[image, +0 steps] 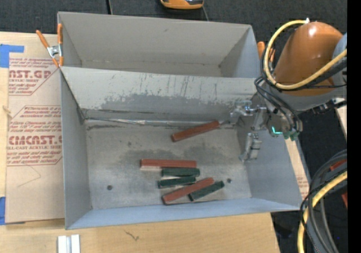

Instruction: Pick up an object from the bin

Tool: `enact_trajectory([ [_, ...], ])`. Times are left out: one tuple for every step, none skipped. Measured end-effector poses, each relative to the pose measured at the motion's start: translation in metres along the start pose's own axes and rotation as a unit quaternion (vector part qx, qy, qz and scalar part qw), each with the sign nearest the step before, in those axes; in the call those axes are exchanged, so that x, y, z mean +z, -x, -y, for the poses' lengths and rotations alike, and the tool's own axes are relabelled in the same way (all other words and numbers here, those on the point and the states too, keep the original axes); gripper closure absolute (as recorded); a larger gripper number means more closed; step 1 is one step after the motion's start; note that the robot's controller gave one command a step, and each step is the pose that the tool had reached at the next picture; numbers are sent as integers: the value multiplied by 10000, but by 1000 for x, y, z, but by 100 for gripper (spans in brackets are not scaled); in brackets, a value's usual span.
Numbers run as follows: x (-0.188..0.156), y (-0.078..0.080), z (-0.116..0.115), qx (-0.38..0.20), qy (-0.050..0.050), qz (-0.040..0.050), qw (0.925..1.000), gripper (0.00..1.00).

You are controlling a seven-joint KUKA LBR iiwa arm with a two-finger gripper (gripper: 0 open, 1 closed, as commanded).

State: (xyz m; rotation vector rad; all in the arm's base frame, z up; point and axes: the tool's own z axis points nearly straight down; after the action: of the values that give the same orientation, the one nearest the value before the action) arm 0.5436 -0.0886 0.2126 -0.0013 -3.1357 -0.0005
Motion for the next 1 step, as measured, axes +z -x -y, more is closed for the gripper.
enact_trajectory([
  [-4, 2, 0, -7, -5, 40, 10000, 0],
])
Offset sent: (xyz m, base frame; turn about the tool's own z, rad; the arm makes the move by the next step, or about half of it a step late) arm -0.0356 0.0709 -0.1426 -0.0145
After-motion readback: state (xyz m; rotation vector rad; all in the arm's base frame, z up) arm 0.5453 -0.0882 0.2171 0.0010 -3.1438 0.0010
